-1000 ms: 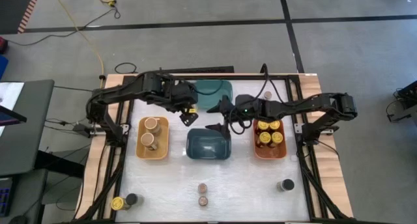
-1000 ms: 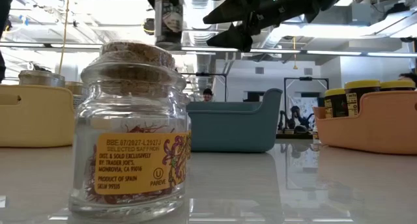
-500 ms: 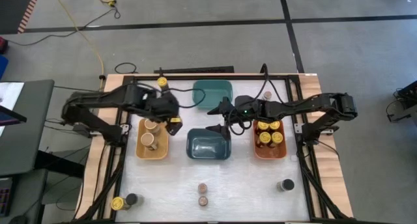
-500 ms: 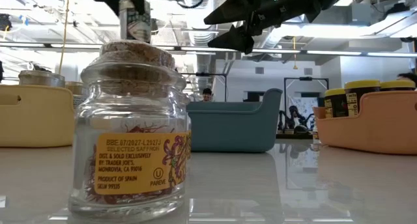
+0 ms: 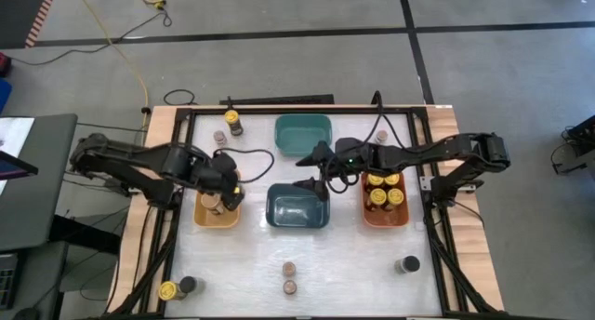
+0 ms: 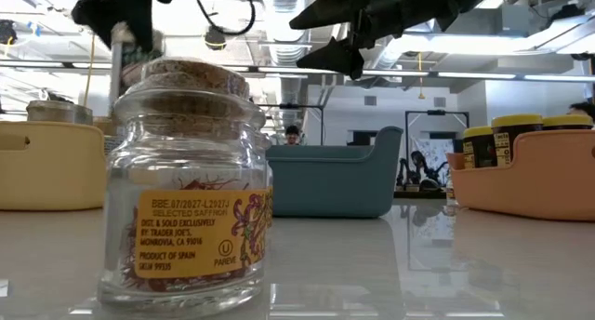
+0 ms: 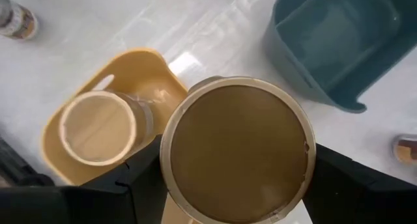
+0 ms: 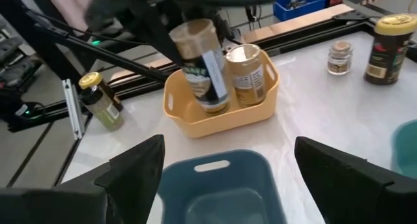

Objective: Sort spices by type
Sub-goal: Put the gold seasoning bottle into the yellow bin

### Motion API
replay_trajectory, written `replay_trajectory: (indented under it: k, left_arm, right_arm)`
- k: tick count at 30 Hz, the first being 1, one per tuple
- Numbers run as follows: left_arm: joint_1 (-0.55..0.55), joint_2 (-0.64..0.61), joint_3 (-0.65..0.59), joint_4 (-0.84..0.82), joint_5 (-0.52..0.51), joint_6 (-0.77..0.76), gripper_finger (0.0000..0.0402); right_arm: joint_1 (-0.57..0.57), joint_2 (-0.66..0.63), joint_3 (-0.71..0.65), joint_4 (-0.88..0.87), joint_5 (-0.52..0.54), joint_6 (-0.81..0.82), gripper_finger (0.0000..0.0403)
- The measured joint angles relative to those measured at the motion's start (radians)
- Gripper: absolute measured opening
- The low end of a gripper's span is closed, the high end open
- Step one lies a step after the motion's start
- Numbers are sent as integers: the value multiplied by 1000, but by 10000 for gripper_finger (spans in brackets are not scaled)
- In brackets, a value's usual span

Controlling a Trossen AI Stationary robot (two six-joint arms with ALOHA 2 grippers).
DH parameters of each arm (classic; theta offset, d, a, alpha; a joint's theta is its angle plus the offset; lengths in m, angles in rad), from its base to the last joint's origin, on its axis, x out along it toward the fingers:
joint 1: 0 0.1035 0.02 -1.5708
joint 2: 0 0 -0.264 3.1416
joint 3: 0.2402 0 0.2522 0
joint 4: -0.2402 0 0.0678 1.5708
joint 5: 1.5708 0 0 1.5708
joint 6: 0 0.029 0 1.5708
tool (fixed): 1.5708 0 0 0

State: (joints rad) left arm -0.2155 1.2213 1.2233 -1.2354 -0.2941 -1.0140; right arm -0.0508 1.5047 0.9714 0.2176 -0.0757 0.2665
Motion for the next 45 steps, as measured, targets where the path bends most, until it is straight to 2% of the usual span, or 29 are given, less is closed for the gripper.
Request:
replay_trajectory:
  k: [12, 18, 26, 35, 45]
  left_arm:
    - [-22, -3, -171, 93, -9, -39, 273]
    - [-26, -4, -180, 110, -11, -42, 274]
    - [-33, -81, -183, 104, -4, -75, 274]
    - [-79, -127, -184, 26, -55, -159, 274]
    - [-96, -129, -252, 110, -60, -199, 274]
  right_arm:
    - [33, 0, 0, 0, 0, -1, 368]
    - [48, 0, 0, 0, 0, -2, 368]
    - [57, 0, 0, 0, 0, -3, 368]
    - [57, 0, 0, 0, 0, -5, 368]
    - [57, 0, 0, 0, 0, -4, 368]
